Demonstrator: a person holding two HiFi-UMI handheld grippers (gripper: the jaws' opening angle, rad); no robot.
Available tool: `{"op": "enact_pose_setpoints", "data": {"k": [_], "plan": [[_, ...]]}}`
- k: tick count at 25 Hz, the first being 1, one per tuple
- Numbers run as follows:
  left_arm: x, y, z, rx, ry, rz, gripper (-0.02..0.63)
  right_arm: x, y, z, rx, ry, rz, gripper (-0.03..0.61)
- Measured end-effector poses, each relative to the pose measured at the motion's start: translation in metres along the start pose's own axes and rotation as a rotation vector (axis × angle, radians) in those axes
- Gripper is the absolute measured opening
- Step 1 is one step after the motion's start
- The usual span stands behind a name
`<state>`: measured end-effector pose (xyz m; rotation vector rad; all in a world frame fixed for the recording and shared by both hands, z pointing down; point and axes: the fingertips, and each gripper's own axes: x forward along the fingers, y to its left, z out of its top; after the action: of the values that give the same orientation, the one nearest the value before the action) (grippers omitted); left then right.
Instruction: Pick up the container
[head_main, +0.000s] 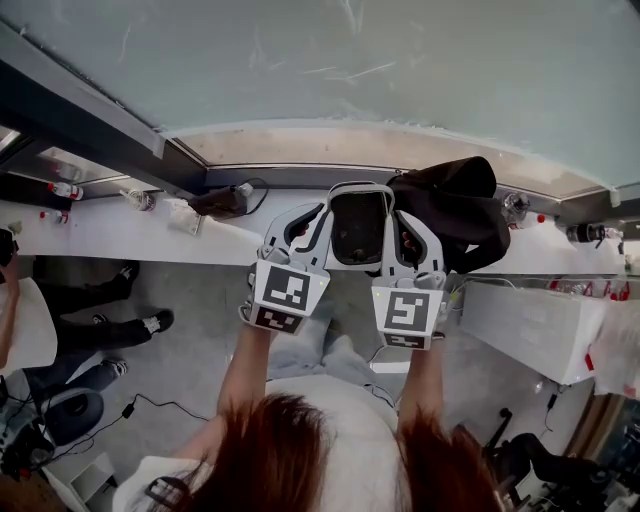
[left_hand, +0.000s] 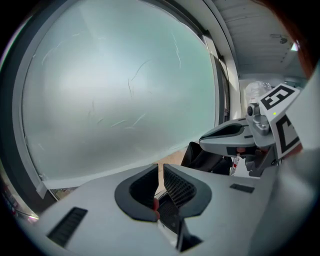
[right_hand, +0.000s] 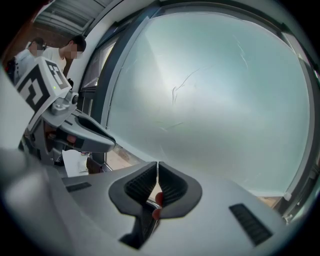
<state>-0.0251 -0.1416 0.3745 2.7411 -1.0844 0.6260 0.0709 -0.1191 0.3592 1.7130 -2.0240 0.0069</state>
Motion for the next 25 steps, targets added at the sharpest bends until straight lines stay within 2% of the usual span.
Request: {"op": "enact_pose_setpoints", "data": {"k": [6, 12, 19, 25], "plan": [[0.026, 0.011, -0.018, -0.012, 0.037, -0.033, 0.02, 0.03, 0.001, -0.015, -0.008, 0.051, 0.008, 0.028], [0.045, 0.022, -0.032, -0.022, 0.033, -0.033, 0.02, 0.053, 0.004, -0.027, -0.008, 0.082, 0.01, 0.026], [0.065, 0.03, -0.06, -0.03, 0.076, -0.028, 0.023, 0.074, 0.009, -0.054, -0.06, 0.156, 0.032, 0.028], [0.08, 0.028, -0.08, -0.037, 0.115, -0.029, 0.055, 0.089, 0.011, -0.081, -0.11, 0.212, 0.061, 0.028]]}}
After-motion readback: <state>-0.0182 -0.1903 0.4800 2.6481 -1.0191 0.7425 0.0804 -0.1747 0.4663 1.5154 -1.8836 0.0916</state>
